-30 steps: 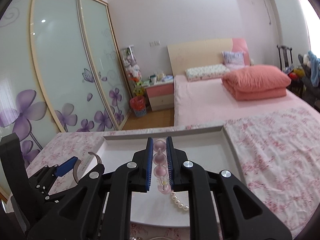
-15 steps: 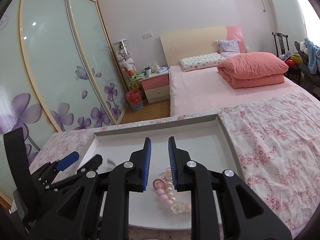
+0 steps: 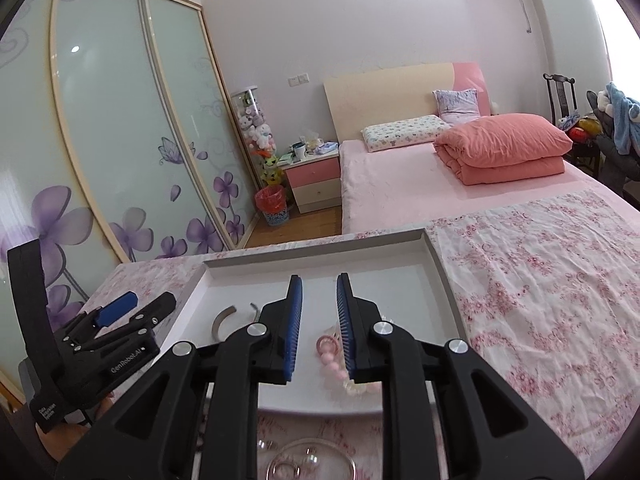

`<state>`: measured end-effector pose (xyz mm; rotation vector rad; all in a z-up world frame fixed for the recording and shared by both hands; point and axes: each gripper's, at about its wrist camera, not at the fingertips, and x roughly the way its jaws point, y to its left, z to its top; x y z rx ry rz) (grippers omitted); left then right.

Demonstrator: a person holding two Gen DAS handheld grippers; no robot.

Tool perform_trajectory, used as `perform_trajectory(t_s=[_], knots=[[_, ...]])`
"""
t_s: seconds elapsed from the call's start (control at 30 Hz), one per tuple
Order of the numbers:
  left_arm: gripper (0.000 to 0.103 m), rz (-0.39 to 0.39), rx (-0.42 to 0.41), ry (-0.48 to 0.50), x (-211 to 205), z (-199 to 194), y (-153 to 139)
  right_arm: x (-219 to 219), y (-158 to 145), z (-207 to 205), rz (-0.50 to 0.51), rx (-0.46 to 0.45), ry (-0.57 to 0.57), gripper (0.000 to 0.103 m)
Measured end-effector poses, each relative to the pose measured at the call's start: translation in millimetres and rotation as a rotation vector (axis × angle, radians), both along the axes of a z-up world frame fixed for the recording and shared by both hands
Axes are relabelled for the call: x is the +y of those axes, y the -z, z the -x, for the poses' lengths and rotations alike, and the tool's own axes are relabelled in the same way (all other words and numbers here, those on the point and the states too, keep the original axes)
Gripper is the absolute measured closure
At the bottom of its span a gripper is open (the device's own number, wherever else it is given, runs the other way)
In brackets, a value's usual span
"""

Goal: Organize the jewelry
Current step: 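Open both grippers to release the bead bracelet and cuff bangle into the tray, then move the left gripper down to the black bead necklace beside the tray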

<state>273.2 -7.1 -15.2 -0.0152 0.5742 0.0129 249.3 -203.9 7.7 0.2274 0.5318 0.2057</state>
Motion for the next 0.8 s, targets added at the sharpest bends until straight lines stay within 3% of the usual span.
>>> perform_trajectory(t_s=[0.2,0.33,0.4,0.47,0.53,0.67,0.8], knots=[[0.034,-0.006,0.011,0.001,16.9,38.4,1.2,0.3,7.9,23.5,0.035,0.040,-0.035,0.084],[0.030,0.003,0.042,0.004,31.6,61.5,10.5,3.3,27.2,39.2,0.061,0.127,-0.085,0.083],[0.028,0.004,0.063,0.011,38.2,72.3,16.9,8.2,40.9,46.5,0.095,0.180,-0.121,0.068],[0.028,0.001,0.083,0.009,44.7,80.7,23.6,12.6,50.6,53.4,0.125,0.210,-0.141,0.059],[0.028,0.003,0.099,0.003,51.0,86.0,28.7,17.7,59.3,60.9,0.157,0.236,-0.163,0.055],[0.026,0.022,0.122,-0.020,61.0,87.2,36.6,26.0,70.9,64.5,0.189,0.283,-0.190,0.034],[0.025,0.044,0.145,-0.035,67.0,85.8,41.4,39.1,77.4,63.9,0.250,0.304,-0.199,0.023]])
